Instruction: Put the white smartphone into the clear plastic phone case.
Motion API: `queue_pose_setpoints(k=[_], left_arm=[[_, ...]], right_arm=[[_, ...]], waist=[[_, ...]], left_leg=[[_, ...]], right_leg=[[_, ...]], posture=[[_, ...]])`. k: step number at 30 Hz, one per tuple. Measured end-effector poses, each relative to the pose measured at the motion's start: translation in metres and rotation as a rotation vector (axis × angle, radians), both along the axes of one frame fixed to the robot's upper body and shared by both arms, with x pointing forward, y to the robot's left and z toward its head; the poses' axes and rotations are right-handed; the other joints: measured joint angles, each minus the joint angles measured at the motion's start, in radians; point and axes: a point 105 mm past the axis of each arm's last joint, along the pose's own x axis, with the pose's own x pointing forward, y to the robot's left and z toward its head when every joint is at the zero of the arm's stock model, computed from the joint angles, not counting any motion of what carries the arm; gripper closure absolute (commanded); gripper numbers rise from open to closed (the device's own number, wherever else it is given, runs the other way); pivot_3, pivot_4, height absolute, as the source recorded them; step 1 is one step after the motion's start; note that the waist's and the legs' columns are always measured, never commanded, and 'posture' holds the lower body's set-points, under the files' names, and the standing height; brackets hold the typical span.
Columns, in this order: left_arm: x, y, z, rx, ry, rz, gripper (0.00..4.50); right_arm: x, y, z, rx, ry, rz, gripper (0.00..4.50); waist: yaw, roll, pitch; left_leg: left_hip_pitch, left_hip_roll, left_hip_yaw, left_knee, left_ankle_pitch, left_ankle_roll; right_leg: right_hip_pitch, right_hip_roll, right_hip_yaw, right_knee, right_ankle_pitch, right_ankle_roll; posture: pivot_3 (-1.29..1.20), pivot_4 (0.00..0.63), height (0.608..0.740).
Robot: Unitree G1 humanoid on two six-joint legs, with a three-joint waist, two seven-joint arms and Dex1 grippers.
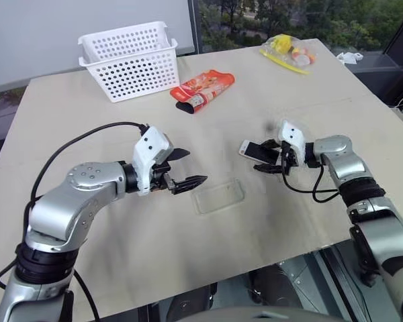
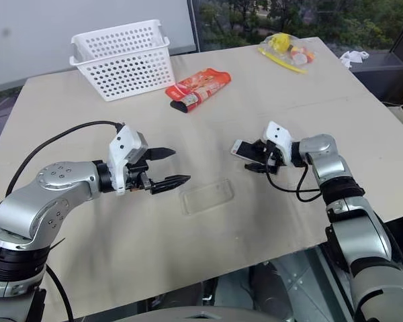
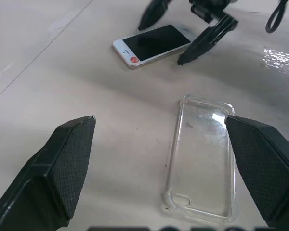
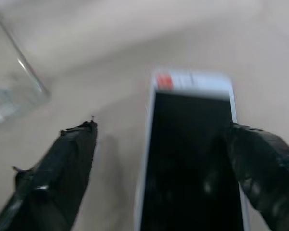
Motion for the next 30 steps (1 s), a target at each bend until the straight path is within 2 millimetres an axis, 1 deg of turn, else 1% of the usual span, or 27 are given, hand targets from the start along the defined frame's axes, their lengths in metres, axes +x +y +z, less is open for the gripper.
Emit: queue_pose_setpoints(k=[1,3,7,9,11,12,13,14,17,18,20,24,27,30], left_arm=[[0.0,0.0,0.0,0.0,0.0,0.0,0.0],[0.0,0.001,-0.002,0.0,0.005,0.005,0.0],[0.0,0.001,-0.002,0.0,0.005,0.007,0.0],[0.0,0.001,-0.002,0.0,0.005,0.008,0.0],[0.0,0.001,-0.002,0.0,0.004,0.008,0.0],[0.0,0.001,-0.002,0.0,0.005,0.008,0.0],[0.0,0.001,-0.002,0.0,0.004,0.008,0.0],[0.0,0.001,-0.002,0.0,0.005,0.008,0.0],[0.0,0.001,-0.002,0.0,0.006,0.009,0.0],[0.0,0.001,-0.002,0.0,0.005,0.009,0.0],[0.0,0.001,-0.002,0.0,0.006,0.009,0.0],[0.0,0.001,-0.002,0.0,0.006,0.009,0.0],[0.0,0.001,-0.003,0.0,0.006,0.008,0.0],[-0.001,0.0,-0.003,0.001,0.007,0.004,0.0]], right_arm=[[0.001,-0.001,-0.001,-0.004,-0.006,-0.008,0.03],[0.003,-0.01,-0.009,-0.005,0.01,-0.068,0.03],[0.003,-0.013,-0.013,-0.008,0.05,-0.1,0.03],[0.004,-0.015,-0.015,-0.015,0.056,-0.114,0.03],[0.004,-0.017,-0.018,-0.023,0.068,-0.125,0.55],[0.003,-0.017,-0.019,-0.03,0.07,-0.12,0.86],[0.003,-0.016,-0.019,-0.032,0.071,-0.117,1.35],[0.002,-0.016,-0.02,-0.036,0.069,-0.115,1.52],[0.001,-0.018,-0.019,-0.077,0.034,-0.095,1.58],[0.001,-0.018,-0.02,-0.097,0.024,-0.089,1.71],[0.002,-0.018,-0.02,-0.1,0.017,-0.089,1.72],[0.002,-0.017,-0.017,-0.092,0.003,-0.08,1.72],[-0.004,-0.012,-0.009,-0.076,0.012,-0.023,1.72],[-0.012,-0.003,-0.003,-0.061,0.028,0.052,1.72]], waist=[[-0.001,0.0,0.0],[-0.001,0.0,-0.001],[0.004,-0.001,-0.002],[0.01,-0.001,-0.002],[0.013,-0.001,-0.003],[0.014,-0.002,-0.003],[0.014,-0.002,-0.003],[0.015,-0.002,-0.004],[0.016,-0.004,-0.006],[0.016,-0.005,-0.007],[0.016,-0.008,-0.01],[0.016,-0.008,-0.01],[0.013,-0.007,-0.009],[0.008,-0.005,-0.007]], left_leg=[[0.0,0.0,0.0,0.0,0.0,0.0],[0.002,0.0,0.0,0.0,0.0,0.0],[0.005,0.0,0.0,0.001,0.0,0.0],[0.011,0.0,0.0,0.001,0.0,0.0],[0.018,0.0,-0.001,0.0,-0.003,0.005],[0.018,0.0,-0.001,0.0,-0.003,0.005],[0.018,0.0,-0.001,0.001,-0.003,0.005],[0.019,0.0,-0.001,0.001,-0.003,0.005],[0.019,0.0,-0.001,0.002,-0.003,0.005],[0.02,0.0,-0.001,0.002,-0.003,0.005],[0.02,0.0,-0.001,0.002,-0.003,0.005],[0.019,0.0,-0.001,0.002,-0.003,0.005],[0.017,0.0,-0.001,0.002,-0.001,0.002],[0.016,0.001,0.0,0.0,0.0,0.001]], right_leg=[[0.0,0.0,0.0,0.0,0.0,0.0],[0.002,0.0,0.0,0.0,0.0,0.0],[0.006,0.0,0.0,0.0,0.0,0.0],[0.012,0.0,-0.001,-0.001,0.0,0.0],[0.02,0.0,-0.002,-0.002,0.0,0.0],[0.02,0.002,-0.002,-0.002,0.0,0.0],[0.02,0.003,-0.002,-0.002,0.0,0.0],[0.02,0.003,-0.002,-0.002,0.0,0.0],[0.021,0.003,-0.002,-0.002,0.0,0.0],[0.021,0.003,-0.002,-0.002,0.0,0.0],[0.021,0.003,-0.002,-0.002,0.0,0.0],[0.021,0.003,-0.002,-0.002,0.0,0.0],[0.019,0.003,-0.001,-0.002,0.0,0.0],[0.017,0.001,0.0,-0.002,0.0,0.0]], posture=[[0.0,0.15,0.74],[0.0,0.15,0.74],[0.0,0.15,0.74],[0.0,0.15,0.74],[0.0,0.15,0.74],[0.0,0.15,0.74],[0.0,0.15,0.74],[0.0,0.15,0.74],[0.0,0.15,0.74],[0.0,0.15,0.74],[0.0,0.15,0.74],[0.0,0.15,0.74],[0.0,0.15,0.74],[0.0,0.15,0.74]])
